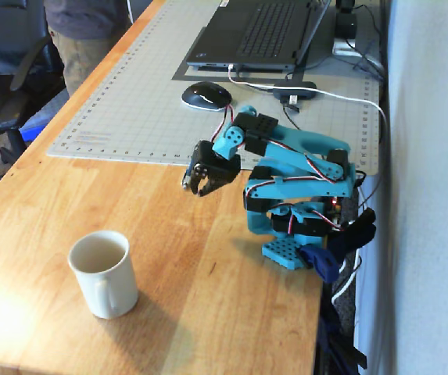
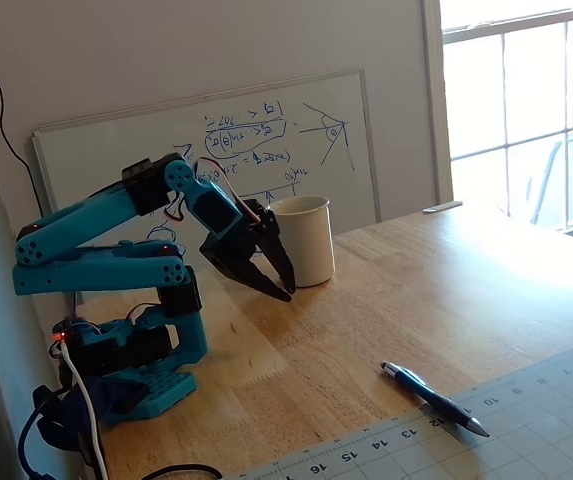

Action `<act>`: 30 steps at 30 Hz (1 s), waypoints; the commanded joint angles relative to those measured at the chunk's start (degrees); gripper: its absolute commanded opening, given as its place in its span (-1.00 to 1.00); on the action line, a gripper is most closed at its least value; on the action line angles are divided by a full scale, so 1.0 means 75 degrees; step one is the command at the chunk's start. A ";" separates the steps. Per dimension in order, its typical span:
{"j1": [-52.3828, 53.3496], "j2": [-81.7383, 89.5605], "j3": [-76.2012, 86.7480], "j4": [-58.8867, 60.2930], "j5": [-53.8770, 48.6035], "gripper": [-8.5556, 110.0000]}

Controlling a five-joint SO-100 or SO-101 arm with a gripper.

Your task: Grasp a pen and put it in a mug.

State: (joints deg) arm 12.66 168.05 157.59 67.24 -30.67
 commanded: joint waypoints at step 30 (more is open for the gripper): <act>0.3902 -0.7465 -0.3633 -0.4066 -0.2086 -0.62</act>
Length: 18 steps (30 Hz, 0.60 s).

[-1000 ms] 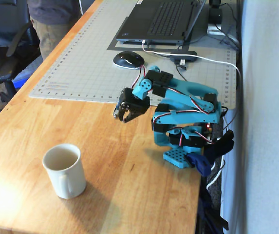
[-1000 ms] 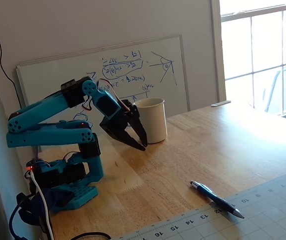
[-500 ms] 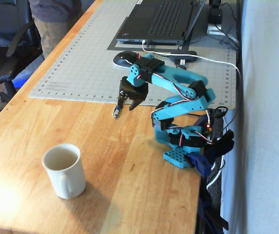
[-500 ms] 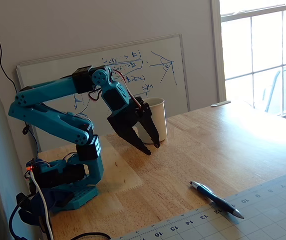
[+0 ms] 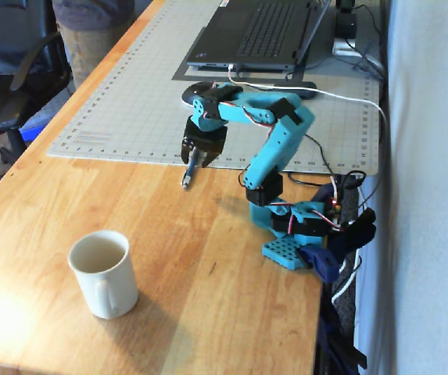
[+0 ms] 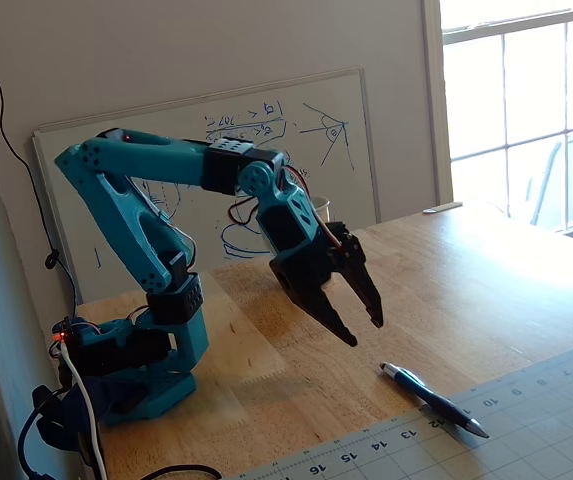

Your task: Grasp a pen and put it in a mug.

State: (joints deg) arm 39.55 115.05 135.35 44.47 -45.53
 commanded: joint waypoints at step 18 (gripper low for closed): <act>0.0563 -0.2742 -0.1219 -0.2555 -0.1289 -0.62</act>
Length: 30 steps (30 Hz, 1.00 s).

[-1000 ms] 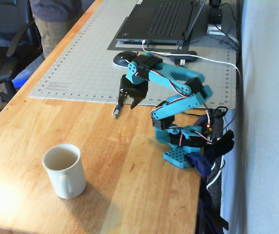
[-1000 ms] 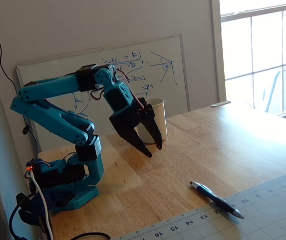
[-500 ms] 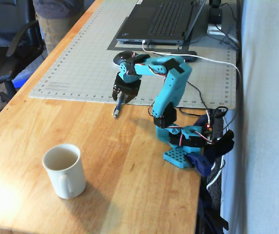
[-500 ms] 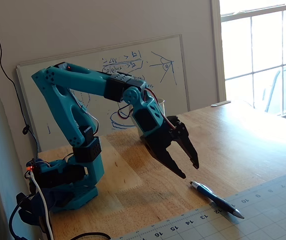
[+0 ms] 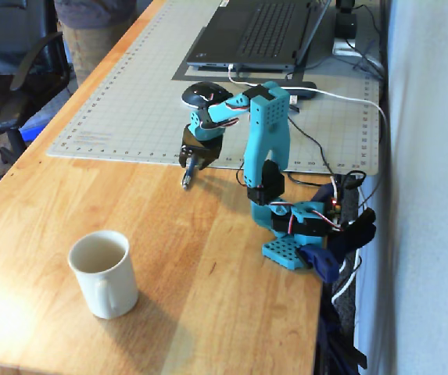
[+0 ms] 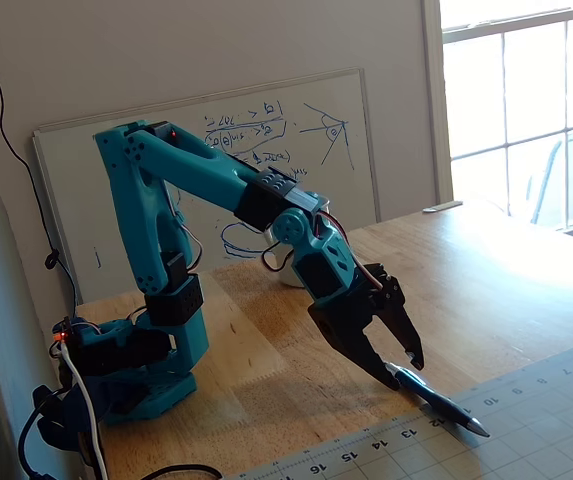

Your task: Grasp a pen and put it in a mug.

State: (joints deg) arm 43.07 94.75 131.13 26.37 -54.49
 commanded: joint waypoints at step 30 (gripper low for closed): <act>0.0082 -0.0961 -0.0797 -0.0141 -0.0094 -0.63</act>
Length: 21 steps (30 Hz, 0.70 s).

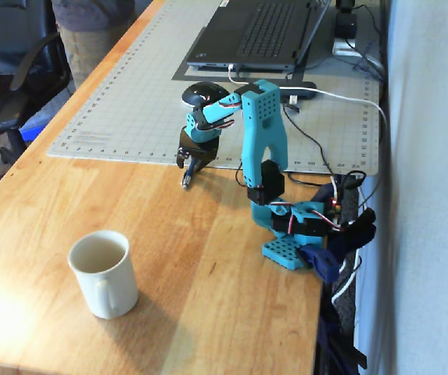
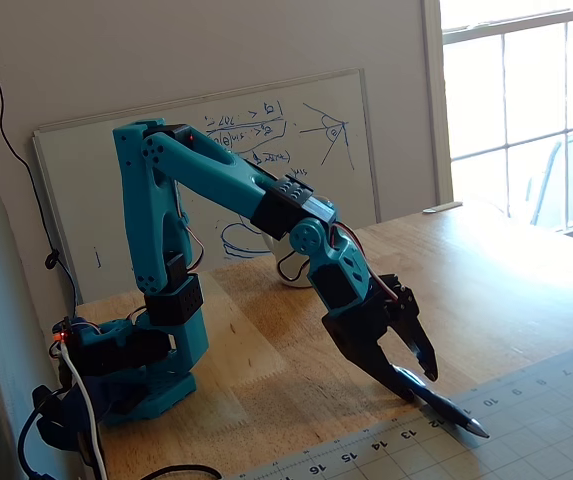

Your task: Grasp a pen and put it in a mug.

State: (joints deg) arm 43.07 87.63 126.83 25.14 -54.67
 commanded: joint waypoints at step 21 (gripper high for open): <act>-0.0621 0.0527 -0.0258 0.0023 0.0035 -0.85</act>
State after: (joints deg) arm 41.84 87.63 126.83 25.14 -54.93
